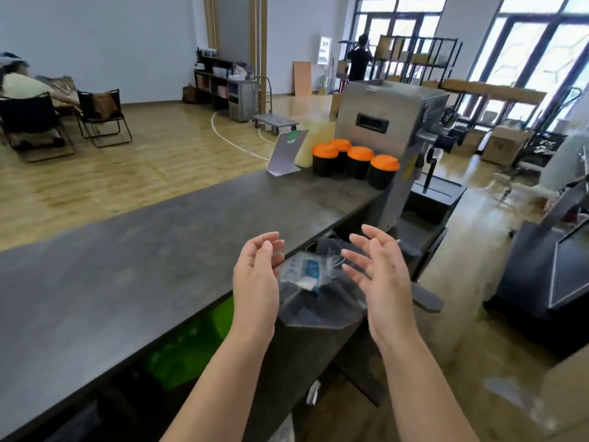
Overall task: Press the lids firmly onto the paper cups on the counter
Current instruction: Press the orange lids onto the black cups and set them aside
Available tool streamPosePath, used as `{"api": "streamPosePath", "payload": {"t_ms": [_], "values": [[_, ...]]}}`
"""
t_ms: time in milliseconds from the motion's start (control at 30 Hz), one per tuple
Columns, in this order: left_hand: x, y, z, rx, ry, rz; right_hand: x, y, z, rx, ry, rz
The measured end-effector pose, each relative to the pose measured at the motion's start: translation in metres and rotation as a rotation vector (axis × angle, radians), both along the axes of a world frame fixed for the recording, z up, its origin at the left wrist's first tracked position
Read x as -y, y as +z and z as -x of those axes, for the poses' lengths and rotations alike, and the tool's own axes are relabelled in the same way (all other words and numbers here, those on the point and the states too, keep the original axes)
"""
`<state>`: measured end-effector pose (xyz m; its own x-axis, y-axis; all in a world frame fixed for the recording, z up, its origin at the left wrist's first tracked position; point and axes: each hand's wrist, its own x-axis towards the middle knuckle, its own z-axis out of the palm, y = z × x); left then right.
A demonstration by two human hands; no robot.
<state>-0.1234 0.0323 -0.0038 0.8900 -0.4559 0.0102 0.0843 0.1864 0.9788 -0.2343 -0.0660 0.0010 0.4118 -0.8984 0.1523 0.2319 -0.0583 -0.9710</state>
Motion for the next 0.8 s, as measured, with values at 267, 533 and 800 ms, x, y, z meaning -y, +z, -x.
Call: {"api": "streamPosePath", "payload": {"t_ms": [267,533,800], "values": [[0.138,-0.011,-0.074,-0.072,0.005,0.028,0.109,-0.031,-0.056,-0.117,0.028,-0.047],[0.263,-0.013,-0.123,-0.16,-0.04,-0.084,0.23,-0.037,-0.109,-0.154,0.042,-0.102],[0.39,0.0,-0.172,-0.318,0.01,-0.056,0.354,-0.041,-0.183,-0.184,0.268,-0.104]]}}
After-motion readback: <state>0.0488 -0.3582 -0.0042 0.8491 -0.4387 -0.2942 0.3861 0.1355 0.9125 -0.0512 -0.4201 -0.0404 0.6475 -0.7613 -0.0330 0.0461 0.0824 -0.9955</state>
